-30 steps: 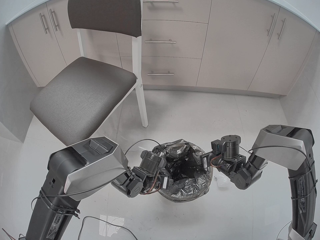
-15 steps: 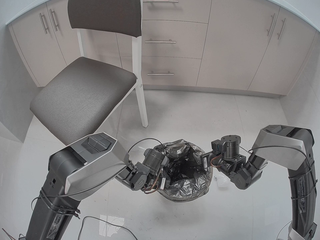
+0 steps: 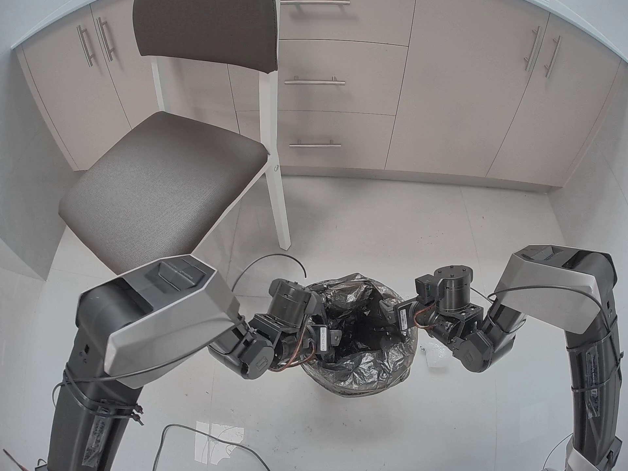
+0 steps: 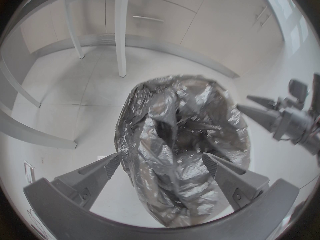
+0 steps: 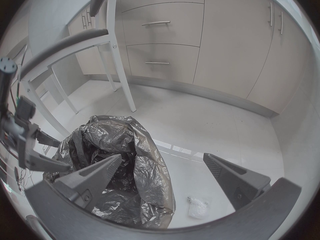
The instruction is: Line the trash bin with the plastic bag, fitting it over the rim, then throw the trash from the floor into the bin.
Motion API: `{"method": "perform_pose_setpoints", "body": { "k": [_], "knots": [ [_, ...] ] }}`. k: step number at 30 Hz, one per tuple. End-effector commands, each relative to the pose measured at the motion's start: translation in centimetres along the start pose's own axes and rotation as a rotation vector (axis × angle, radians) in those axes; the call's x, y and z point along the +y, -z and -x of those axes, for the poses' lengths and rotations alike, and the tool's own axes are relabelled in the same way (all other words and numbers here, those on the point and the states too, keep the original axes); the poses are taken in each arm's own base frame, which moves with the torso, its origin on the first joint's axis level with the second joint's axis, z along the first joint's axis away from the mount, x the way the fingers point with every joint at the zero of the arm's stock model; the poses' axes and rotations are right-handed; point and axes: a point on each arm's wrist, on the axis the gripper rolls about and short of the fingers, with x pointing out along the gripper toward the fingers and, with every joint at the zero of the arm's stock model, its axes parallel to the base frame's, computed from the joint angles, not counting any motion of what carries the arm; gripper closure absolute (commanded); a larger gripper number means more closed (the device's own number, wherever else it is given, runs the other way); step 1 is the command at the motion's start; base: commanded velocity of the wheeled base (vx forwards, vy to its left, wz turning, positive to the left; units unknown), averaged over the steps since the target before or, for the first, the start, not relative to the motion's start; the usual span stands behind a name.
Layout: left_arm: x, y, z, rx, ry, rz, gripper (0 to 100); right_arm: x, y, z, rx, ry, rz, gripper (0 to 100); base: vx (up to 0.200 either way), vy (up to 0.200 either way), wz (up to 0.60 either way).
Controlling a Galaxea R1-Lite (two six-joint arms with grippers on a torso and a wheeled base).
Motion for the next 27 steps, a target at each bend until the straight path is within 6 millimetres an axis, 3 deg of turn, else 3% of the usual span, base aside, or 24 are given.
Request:
{"method": "perform_pose_setpoints", "body": {
  "k": [1,5,6,8,12,14,15,17,20,22,24,25,27],
  "knots": [
    [-1.0,-4.1,7.9,-0.096,0.156,0.081,0,-0.1,-0.3,0.5,-0.006,0.004,-0.021,0,0.000,0.000,0.00],
    [-1.4,-6.1,12.8,-0.152,0.184,0.078,0,-0.7,-2.8,2.2,-0.098,0.031,-0.068,0,0.000,0.000,0.00],
    [-1.2,-7.0,15.1,-0.178,0.191,0.083,0,-1.1,-4.1,3.3,-0.122,0.033,-0.075,0,0.000,0.000,0.00],
    [-0.6,-7.9,17.6,-0.215,0.188,0.093,0,-2.1,-5.3,4.6,-0.147,0.052,-0.085,0,0.000,0.000,0.00],
    [1.2,-9.2,23.6,-0.299,0.144,0.031,0,-3.9,-6.9,6.3,-0.180,0.090,-0.101,0,0.000,0.000,0.00],
    [1.4,-9.3,24.0,-0.306,0.136,0.024,0,-4.1,-7.1,6.4,-0.182,0.093,-0.103,0,0.000,0.000,0.00],
    [2.8,-10.1,29.1,-0.384,0.062,-0.005,0,-5.1,-7.5,6.8,-0.192,0.115,-0.113,0,0.000,0.000,0.00],
    [3.4,-10.1,32.4,-0.423,0.031,0.001,0,-5.5,-7.7,6.9,-0.203,0.125,-0.118,0,0.000,0.000,0.00],
    [5.2,-9.1,38.7,-0.491,-0.021,0.033,0,-6.0,-8.2,7.3,-0.247,0.128,-0.158,0,0.000,0.000,0.00],
    [6.3,-7.7,41.5,-0.515,-0.067,0.055,0,-6.1,-8.5,7.8,-0.275,0.123,-0.181,0,0.000,0.000,0.00],
    [6.7,-6.9,42.5,-0.526,-0.089,0.066,0,-6.1,-8.5,8.0,-0.280,0.120,-0.183,0,0.000,0.000,0.00],
    [7.6,-4.9,44.5,-0.547,-0.141,0.084,0,-6.2,-8.5,8.4,-0.283,0.111,-0.184,0,0.000,0.000,0.00],
    [8.3,-2.6,46.0,-0.575,-0.195,0.085,0,-6.2,-8.5,8.5,-0.285,0.100,-0.182,0,0.000,0.000,0.00]
  ]
}}
